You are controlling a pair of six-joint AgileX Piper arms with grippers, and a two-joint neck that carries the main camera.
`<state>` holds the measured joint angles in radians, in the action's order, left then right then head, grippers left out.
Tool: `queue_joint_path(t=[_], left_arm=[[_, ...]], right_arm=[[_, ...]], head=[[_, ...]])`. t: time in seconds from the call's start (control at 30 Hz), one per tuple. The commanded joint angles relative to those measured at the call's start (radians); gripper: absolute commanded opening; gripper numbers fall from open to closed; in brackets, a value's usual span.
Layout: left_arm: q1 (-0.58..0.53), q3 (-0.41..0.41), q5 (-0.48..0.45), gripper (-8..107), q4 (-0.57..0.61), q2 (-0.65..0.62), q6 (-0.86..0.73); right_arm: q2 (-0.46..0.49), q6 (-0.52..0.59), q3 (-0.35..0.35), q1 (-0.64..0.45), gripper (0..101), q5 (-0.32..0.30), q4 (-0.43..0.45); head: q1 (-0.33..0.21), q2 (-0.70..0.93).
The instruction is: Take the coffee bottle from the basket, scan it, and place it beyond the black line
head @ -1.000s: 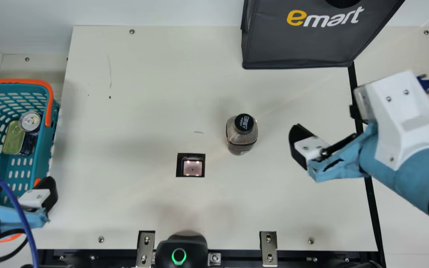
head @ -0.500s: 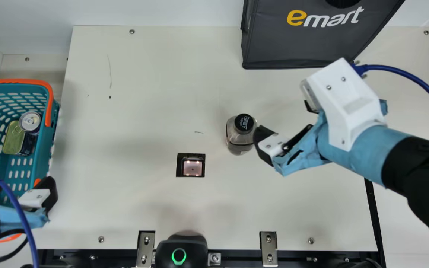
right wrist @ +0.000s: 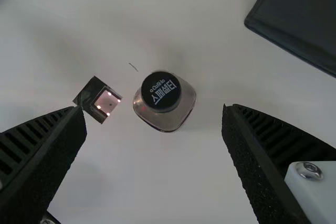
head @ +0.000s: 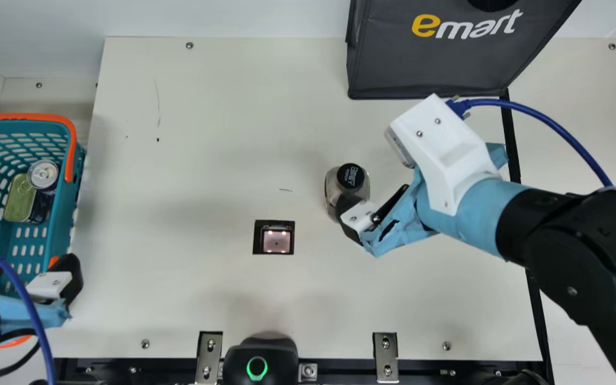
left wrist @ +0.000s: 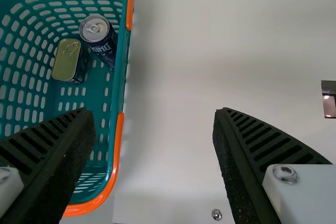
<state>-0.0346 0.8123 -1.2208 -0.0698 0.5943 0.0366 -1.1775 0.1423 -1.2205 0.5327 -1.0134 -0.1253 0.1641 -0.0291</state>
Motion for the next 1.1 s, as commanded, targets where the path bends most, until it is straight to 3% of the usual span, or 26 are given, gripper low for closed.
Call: queue_joint_path(t=[0.0, 0.5, 1.07], left_arm=[[0.0, 0.0, 0.0, 90, 0.0, 0.0, 0.0], [0.0, 0.0, 0.0, 90, 0.0, 0.0, 0.0], [0.0, 0.0, 0.0, 90, 0.0, 0.0, 0.0]], right_arm=[[-0.002, -0.004, 0.008, 0.007, 91, 0.007, 0.004], [-0.047, -0.029, 0.065, 0.074, 91, 0.069, 0.034], [-0.148, -0.02, 0.082, 0.101, 91, 0.13, 0.081]], head=[[-0.026, 0.002], [-0.026, 0.002], [-0.026, 0.002]])
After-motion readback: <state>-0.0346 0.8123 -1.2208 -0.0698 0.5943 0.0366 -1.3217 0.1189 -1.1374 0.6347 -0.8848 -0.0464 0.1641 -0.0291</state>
